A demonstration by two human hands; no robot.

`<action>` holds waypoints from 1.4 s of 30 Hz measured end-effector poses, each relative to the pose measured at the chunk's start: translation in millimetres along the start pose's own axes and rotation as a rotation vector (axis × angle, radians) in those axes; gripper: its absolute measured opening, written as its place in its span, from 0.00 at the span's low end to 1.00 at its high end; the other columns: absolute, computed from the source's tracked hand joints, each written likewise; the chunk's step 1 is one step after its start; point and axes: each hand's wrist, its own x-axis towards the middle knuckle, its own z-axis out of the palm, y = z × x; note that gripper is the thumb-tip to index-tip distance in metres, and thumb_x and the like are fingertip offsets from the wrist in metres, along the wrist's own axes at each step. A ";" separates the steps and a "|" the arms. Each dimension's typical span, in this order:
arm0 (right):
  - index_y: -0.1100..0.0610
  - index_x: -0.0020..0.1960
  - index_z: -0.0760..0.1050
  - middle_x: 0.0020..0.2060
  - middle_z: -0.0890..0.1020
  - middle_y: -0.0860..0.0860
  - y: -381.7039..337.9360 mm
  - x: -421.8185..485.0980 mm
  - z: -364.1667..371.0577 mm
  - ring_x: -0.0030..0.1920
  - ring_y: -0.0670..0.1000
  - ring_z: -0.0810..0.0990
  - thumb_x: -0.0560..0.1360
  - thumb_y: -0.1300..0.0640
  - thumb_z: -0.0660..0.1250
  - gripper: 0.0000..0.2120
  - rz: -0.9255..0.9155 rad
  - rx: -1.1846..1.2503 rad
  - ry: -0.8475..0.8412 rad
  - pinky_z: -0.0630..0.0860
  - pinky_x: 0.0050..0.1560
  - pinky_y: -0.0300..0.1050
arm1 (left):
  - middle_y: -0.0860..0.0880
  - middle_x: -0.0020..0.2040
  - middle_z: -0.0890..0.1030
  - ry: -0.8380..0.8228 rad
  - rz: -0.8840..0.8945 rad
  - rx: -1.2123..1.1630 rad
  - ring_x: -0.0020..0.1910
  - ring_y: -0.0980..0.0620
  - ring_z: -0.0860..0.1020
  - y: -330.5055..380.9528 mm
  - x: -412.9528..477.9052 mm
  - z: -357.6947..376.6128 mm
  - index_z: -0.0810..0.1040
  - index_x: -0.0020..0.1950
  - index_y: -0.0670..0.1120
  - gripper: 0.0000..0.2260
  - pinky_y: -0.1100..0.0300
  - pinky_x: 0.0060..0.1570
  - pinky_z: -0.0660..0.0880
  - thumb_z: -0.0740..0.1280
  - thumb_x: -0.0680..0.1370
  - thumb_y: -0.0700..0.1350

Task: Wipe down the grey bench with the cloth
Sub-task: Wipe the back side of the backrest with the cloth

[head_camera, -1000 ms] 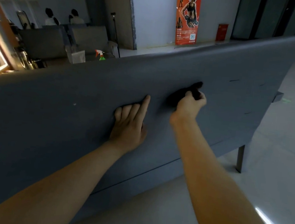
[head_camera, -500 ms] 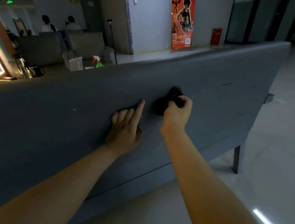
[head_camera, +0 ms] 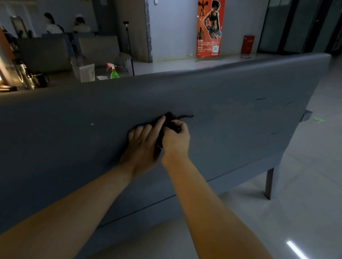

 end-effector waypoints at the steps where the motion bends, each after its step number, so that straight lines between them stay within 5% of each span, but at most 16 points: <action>1: 0.51 0.46 0.73 0.46 0.81 0.54 -2.8 -0.7 -5.9 0.44 0.54 0.79 0.79 0.64 0.65 0.09 -0.005 0.002 0.008 0.80 0.42 0.48 | 0.50 0.55 0.70 -0.017 0.007 -0.007 0.55 0.47 0.67 0.5 -0.7 -1.6 0.57 0.81 0.47 0.40 0.49 0.62 0.62 0.74 0.73 0.41; 6: 0.53 0.59 0.69 0.51 0.77 0.51 -30.0 36.7 -49.4 0.49 0.51 0.78 0.82 0.61 0.64 0.09 -0.106 0.287 0.320 0.79 0.48 0.48 | 0.47 0.55 0.74 -0.023 0.029 0.032 0.57 0.45 0.70 7.7 1.6 -3.5 0.56 0.82 0.44 0.38 0.47 0.64 0.62 0.66 0.73 0.40; 10: 0.54 0.70 0.66 0.58 0.78 0.52 -44.3 55.0 -53.7 0.54 0.52 0.79 0.83 0.56 0.66 0.18 -0.055 0.488 0.327 0.79 0.58 0.51 | 0.48 0.52 0.74 -0.010 0.042 0.038 0.55 0.45 0.72 5.5 1.2 -0.6 0.57 0.82 0.43 0.36 0.47 0.63 0.64 0.63 0.73 0.41; 17: 0.50 0.56 0.74 0.55 0.81 0.49 1.6 23.1 3.6 0.55 0.50 0.80 0.79 0.56 0.70 0.08 -0.156 0.208 0.228 0.79 0.56 0.46 | 0.49 0.54 0.70 0.022 0.046 0.112 0.55 0.47 0.68 2.7 2.6 6.0 0.56 0.81 0.42 0.40 0.50 0.61 0.60 0.71 0.73 0.45; 20: 0.50 0.54 0.76 0.52 0.83 0.49 15.5 12.4 10.8 0.53 0.50 0.82 0.78 0.56 0.71 0.06 -0.107 0.079 0.119 0.81 0.58 0.50 | 0.50 0.54 0.69 0.030 0.042 0.131 0.53 0.47 0.68 -1.8 0.7 7.4 0.56 0.81 0.43 0.36 0.50 0.61 0.62 0.64 0.76 0.53; 24: 0.54 0.54 0.78 0.51 0.84 0.54 2.8 16.7 -15.1 0.49 0.55 0.84 0.77 0.61 0.71 0.08 -0.024 -0.049 -0.015 0.84 0.45 0.48 | 0.48 0.54 0.75 -0.060 0.055 0.082 0.54 0.48 0.68 -1.9 -0.3 3.8 0.51 0.82 0.45 0.41 0.51 0.62 0.60 0.70 0.74 0.44; 29: 0.50 0.61 0.72 0.57 0.80 0.51 -41.1 46.1 -47.2 0.57 0.54 0.80 0.80 0.59 0.69 0.12 -0.248 0.153 0.280 0.80 0.60 0.55 | 0.49 0.51 0.74 -0.073 0.039 0.065 0.53 0.46 0.71 4.9 2.3 -2.8 0.55 0.82 0.44 0.36 0.48 0.62 0.62 0.62 0.74 0.43; 33: 0.54 0.68 0.69 0.58 0.78 0.51 -54.4 53.0 -38.8 0.55 0.51 0.78 0.83 0.57 0.64 0.14 -0.251 0.158 0.279 0.76 0.52 0.46 | 0.49 0.53 0.75 -0.078 0.026 0.062 0.55 0.46 0.71 7.6 1.3 -0.3 0.54 0.82 0.44 0.35 0.48 0.64 0.61 0.59 0.75 0.44; 37: 0.56 0.60 0.73 0.49 0.79 0.47 11.0 25.0 -11.2 0.46 0.44 0.78 0.80 0.62 0.65 0.09 -0.339 -0.135 0.182 0.74 0.47 0.40 | 0.47 0.54 0.76 -0.047 0.020 0.084 0.54 0.45 0.69 8.0 0.6 6.8 0.55 0.82 0.42 0.37 0.48 0.61 0.60 0.67 0.75 0.45; 39: 0.56 0.58 0.75 0.44 0.79 0.43 40.9 11.2 -5.9 0.40 0.35 0.77 0.79 0.64 0.65 0.09 -0.309 -0.196 0.106 0.71 0.39 0.28 | 0.48 0.52 0.76 -0.070 0.067 0.083 0.53 0.46 0.70 0.9 -2.7 8.2 0.54 0.81 0.42 0.37 0.49 0.60 0.61 0.65 0.77 0.51; 42: 0.54 0.57 0.77 0.43 0.79 0.41 46.3 10.5 -11.5 0.40 0.36 0.77 0.78 0.66 0.65 0.11 -0.252 -0.238 0.050 0.71 0.37 0.24 | 0.49 0.54 0.78 -0.117 0.094 0.060 0.54 0.47 0.72 -5.6 -7.9 6.6 0.50 0.82 0.44 0.40 0.51 0.62 0.60 0.68 0.76 0.51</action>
